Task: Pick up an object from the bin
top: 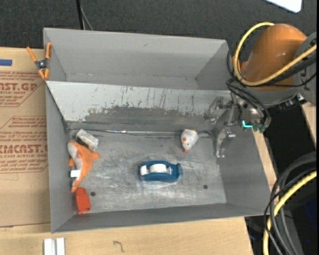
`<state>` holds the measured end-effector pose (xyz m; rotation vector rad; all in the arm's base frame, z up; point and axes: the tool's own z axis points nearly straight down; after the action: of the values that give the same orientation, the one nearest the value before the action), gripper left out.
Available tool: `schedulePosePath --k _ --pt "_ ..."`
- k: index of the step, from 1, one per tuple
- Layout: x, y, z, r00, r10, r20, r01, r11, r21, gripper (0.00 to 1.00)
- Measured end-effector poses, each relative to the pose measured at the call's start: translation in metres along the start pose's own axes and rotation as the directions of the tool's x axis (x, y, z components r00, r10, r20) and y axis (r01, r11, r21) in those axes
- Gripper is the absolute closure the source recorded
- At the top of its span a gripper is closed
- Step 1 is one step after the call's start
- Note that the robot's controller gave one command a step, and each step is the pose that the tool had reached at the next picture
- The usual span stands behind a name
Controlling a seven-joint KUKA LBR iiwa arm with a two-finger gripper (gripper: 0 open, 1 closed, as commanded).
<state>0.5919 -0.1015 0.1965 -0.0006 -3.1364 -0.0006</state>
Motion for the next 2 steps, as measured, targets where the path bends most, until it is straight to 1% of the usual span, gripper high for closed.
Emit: schedulePosePath --k 1,2 --pt "-0.0017 0.0002 -0.0044 1.0 -0.001 0.008 0.001 1.0 0.001 0.0" --pt "-0.0016 0.0004 -0.004 1.0 0.001 0.008 -0.001 1.0 0.001 0.0"
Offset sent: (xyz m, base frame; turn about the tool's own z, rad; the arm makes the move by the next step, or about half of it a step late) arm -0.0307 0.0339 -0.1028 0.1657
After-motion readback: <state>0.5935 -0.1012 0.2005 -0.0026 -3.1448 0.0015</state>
